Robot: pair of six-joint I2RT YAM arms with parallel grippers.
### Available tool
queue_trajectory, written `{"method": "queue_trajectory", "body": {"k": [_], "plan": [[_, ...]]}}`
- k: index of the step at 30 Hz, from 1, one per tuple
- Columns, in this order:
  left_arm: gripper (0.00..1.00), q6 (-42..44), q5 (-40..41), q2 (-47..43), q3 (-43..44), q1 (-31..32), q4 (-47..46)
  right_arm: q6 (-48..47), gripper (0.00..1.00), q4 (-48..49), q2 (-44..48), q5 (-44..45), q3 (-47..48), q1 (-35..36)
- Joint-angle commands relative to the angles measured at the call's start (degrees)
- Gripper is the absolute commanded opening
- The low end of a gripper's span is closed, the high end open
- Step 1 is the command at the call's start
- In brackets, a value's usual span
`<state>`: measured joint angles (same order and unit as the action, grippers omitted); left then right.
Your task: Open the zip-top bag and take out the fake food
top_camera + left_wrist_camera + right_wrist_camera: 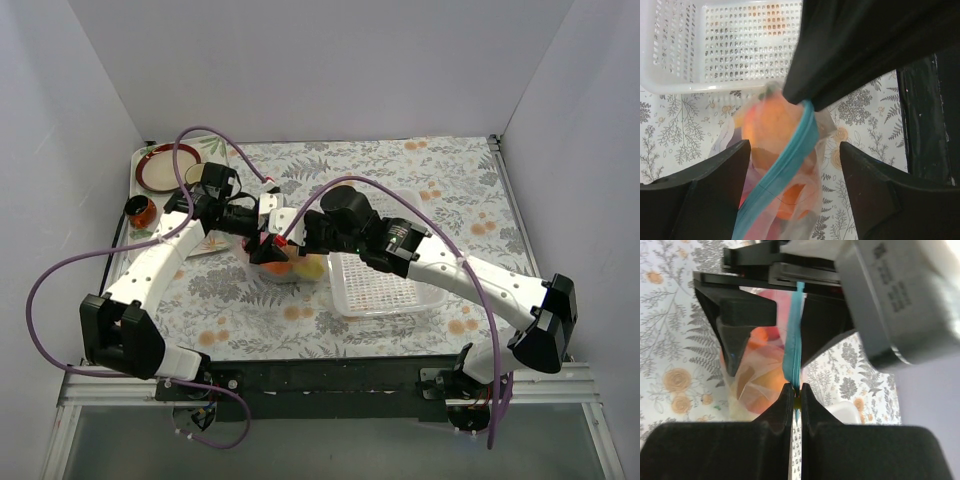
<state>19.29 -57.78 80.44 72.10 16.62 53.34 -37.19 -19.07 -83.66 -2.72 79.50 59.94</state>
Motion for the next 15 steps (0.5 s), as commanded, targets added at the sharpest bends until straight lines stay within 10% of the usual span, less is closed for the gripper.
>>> {"method": "queue_trajectory", "body": {"k": [1,7,11,14,15], "plan": [[0.68,0.93,2.05,-3.27,-0.47,0.25,1.24,-1.83,0.01,9.13,3.5,6.15,-1.19,0.17],[0.45,-0.39,3.28,-3.89,0.59,0.25,0.01,0.27,0.01,10.28,2.71,6.24,-2.34,0.26],[0.08,-0.48,4.95,-3.63,2.43,0.17,-0.08,1.94,0.09,10.63,3.5,4.4,-3.39,0.17],[0.0,-1.01,5.92,-4.15,2.7,0.25,-1.39,3.17,0.23,12.04,5.08,3.52,-5.67,0.17],[0.0,-1.01,5.84,-4.5,2.09,0.17,-1.92,3.61,0.41,12.39,5.87,3.51,-6.37,0.17]]}}
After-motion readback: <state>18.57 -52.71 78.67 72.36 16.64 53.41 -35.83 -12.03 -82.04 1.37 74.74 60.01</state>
